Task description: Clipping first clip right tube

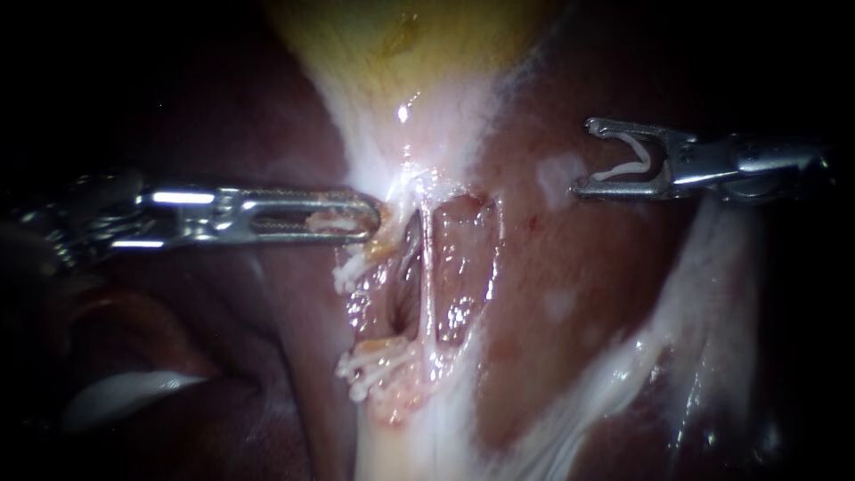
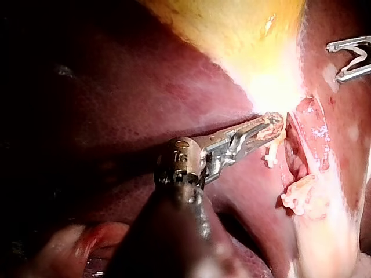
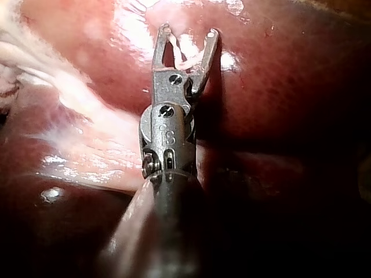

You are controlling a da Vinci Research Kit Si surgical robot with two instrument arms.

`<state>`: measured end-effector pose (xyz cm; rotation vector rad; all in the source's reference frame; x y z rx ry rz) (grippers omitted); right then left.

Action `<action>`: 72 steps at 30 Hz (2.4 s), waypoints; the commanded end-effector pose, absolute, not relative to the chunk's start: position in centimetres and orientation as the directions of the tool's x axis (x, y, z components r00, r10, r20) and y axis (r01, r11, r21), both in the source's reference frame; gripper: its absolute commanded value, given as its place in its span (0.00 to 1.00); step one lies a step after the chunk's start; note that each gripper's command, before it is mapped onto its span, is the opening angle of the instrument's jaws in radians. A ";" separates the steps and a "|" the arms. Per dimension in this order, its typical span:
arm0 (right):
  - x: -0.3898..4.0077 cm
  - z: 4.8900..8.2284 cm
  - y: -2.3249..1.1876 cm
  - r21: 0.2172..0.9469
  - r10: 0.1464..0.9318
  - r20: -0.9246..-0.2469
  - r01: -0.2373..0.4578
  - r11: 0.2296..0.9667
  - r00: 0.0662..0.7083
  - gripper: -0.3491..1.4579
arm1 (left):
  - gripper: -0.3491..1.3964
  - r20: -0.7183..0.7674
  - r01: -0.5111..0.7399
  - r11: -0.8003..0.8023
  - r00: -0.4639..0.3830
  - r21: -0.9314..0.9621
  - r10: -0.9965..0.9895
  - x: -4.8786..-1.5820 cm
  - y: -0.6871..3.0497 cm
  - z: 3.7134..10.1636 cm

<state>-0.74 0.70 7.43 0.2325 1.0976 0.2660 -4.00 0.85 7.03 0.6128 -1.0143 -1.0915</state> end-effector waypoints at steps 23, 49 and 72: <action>-0.74 7.29 0.65 0.361 0.363 -0.836 -0.084 0.929 0.412 0.46 | 0.00 0.378 0.440 0.357 0.043 0.824 -0.925 -3.52 1.04 6.48; 0.19 6.59 0.09 0.558 0.530 -0.799 0.020 0.830 0.285 0.45 | 0.00 0.379 0.443 0.357 0.042 0.822 -0.925 -3.51 1.04 6.50; 0.79 7.22 -0.33 0.609 0.569 -0.746 0.010 0.793 0.346 0.45 | 0.00 0.378 0.450 0.354 0.037 0.820 -0.925 -3.57 0.98 6.42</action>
